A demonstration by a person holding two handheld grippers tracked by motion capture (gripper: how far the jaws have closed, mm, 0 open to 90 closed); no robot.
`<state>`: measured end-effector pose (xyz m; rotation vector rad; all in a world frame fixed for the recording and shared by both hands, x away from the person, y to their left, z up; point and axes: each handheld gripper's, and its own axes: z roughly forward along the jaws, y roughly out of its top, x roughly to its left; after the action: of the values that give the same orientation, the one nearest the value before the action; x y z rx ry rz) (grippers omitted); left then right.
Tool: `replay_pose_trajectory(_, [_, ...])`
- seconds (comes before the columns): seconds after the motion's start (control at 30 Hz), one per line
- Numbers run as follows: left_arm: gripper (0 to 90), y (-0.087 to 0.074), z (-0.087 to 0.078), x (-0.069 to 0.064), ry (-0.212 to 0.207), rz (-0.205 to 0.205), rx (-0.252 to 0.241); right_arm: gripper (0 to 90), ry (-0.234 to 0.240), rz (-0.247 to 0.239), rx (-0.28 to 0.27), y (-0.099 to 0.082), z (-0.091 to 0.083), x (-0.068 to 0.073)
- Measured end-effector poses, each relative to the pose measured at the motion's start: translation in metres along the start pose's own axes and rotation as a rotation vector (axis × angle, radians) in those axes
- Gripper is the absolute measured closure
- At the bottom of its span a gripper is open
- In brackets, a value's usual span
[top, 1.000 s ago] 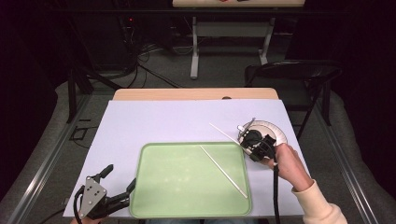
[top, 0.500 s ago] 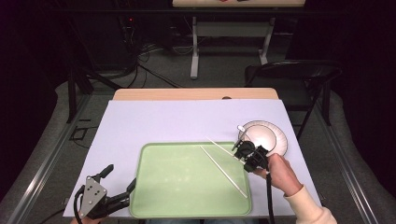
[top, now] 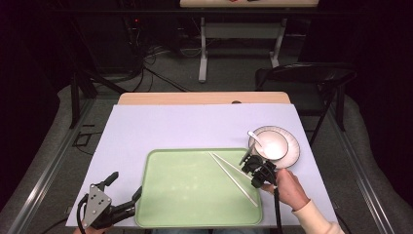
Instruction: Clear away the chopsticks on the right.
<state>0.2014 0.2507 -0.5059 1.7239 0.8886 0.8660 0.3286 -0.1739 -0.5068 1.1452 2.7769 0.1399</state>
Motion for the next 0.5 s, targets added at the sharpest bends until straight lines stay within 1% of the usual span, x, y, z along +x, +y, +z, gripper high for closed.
replay_pose_trajectory(0.13, [15.6, 0.000, 0.000, 0.000, -0.003, 0.001, 0.001, 83.6, 0.005, 0.019, 0.000, 0.001, 0.003, -0.002])
replay_pose_trajectory(0.23, [15.6, 0.000, 0.001, 0.000, -0.003, 0.006, 0.005, 83.6, 0.011, 0.032, -0.015, 0.005, 0.004, -0.002])
replay_pose_trajectory(0.3, [15.6, 0.000, 0.001, 0.000, -0.002, 0.004, 0.005, 83.5, 0.009, 0.032, -0.009, 0.009, 0.005, -0.001])
replay_pose_trajectory(0.37, [15.6, 0.000, 0.001, 0.000, -0.004, 0.006, 0.006, 83.5, 0.020, 0.038, -0.002, 0.012, 0.007, 0.001])
replay_pose_trajectory(0.4, [15.5, 0.000, 0.001, 0.000, -0.004, 0.006, 0.006, 83.5, 0.027, 0.038, -0.012, 0.014, 0.008, 0.002])
replay_pose_trajectory(0.47, [15.5, 0.000, 0.001, 0.000, -0.005, 0.007, 0.007, 83.5, 0.026, 0.035, -0.008, 0.016, 0.009, 0.003])
replay_pose_trajectory(0.5, [15.6, 0.000, 0.001, 0.000, -0.005, 0.007, 0.008, 83.4, 0.029, 0.036, -0.010, 0.019, 0.011, 0.005])
